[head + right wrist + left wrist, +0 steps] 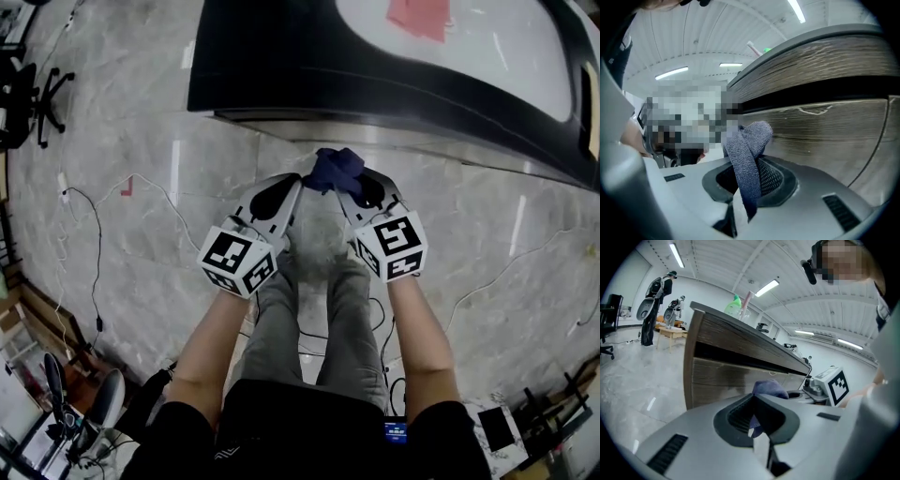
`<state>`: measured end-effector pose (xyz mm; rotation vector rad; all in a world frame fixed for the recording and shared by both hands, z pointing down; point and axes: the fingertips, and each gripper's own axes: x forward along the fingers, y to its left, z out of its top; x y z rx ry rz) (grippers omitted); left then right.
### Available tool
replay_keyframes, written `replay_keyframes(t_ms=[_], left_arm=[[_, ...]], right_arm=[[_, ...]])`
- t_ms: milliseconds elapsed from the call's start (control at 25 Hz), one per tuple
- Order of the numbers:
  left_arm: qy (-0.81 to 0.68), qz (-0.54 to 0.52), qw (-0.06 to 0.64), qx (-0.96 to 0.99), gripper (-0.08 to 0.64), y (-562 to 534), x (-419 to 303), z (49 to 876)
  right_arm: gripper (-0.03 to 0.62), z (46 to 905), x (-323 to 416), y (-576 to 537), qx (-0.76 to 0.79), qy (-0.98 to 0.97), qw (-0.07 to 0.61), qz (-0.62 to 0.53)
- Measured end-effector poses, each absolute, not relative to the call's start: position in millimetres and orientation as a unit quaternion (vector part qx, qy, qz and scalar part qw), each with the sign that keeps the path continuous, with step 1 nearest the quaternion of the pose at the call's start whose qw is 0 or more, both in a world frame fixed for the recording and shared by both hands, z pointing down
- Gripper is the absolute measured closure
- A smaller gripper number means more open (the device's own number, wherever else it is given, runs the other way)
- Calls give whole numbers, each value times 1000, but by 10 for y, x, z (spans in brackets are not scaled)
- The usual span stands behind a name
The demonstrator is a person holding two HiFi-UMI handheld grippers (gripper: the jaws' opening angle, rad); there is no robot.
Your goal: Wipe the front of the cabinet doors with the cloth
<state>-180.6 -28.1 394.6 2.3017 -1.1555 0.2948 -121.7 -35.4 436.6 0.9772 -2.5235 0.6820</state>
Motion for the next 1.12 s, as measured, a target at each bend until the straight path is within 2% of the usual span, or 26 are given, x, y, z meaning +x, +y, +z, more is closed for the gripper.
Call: replay_keyframes(t_ms=[320, 680, 920, 1120], left_arm=[[-474, 107, 277, 829, 551, -194, -2634, 4076], [-499, 104, 286, 812, 551, -215, -3130, 4224], [-502, 103, 291, 808, 551, -233, -3160, 4268], [-483, 109, 293, 818, 551, -296, -2848, 4304]], right_arm=[[520, 4510, -2045, -347, 307, -902, 190, 237], [520, 4748, -2519, -546, 305, -901, 203, 234], [520, 4821, -2476, -655, 323, -895, 210, 226], [520, 4829, -2087, -710, 342, -887, 206, 231]])
